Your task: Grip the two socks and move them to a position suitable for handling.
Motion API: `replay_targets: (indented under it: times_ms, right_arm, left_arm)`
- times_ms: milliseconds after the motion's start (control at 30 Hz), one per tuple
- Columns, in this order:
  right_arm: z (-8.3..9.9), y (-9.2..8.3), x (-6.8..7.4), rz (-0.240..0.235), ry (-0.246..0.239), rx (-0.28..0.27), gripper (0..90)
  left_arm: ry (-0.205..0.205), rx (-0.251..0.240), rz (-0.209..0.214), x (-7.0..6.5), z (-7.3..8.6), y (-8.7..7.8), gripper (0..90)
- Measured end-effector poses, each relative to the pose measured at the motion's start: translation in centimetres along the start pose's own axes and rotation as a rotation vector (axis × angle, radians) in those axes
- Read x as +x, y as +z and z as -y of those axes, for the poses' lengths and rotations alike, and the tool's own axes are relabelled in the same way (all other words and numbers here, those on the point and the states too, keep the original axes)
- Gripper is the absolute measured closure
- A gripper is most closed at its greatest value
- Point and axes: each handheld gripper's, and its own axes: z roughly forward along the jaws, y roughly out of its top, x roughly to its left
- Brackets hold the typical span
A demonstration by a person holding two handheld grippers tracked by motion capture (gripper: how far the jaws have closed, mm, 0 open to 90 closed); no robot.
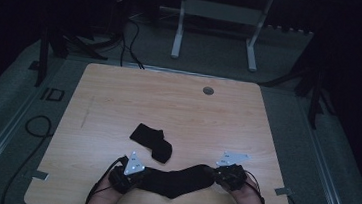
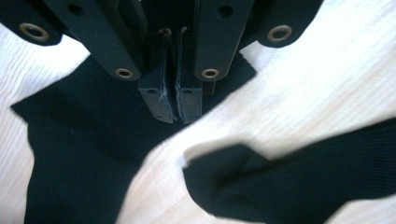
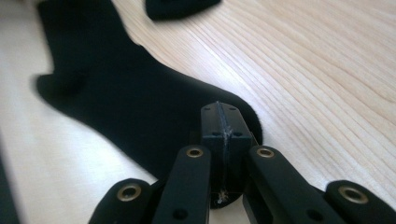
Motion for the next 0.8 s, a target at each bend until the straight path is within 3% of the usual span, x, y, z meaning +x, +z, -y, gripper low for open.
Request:
replay_targets:
  times_ms: [100, 233, 800]
  right_arm:
    - [0.3, 1.2, -0.3, 0.017, -0.008, 0.048, 89.8]
    - [1.1, 1.8, -0.3, 0.019, -0.007, 0.07, 89.8]
    - [4.3, -0.5, 0.3, -0.005, 0.044, 0.032, 89.1]
  left_arm:
    - [0.009, 0.031, 0.006, -0.1, 0.2, 0.5, 85.8]
    - [0.008, 0.044, 0.01, 0.1, 0.4, 0.7, 87.9]
    - [0.039, 0.037, 0.047, -0.9, 0.5, 0.8, 87.9]
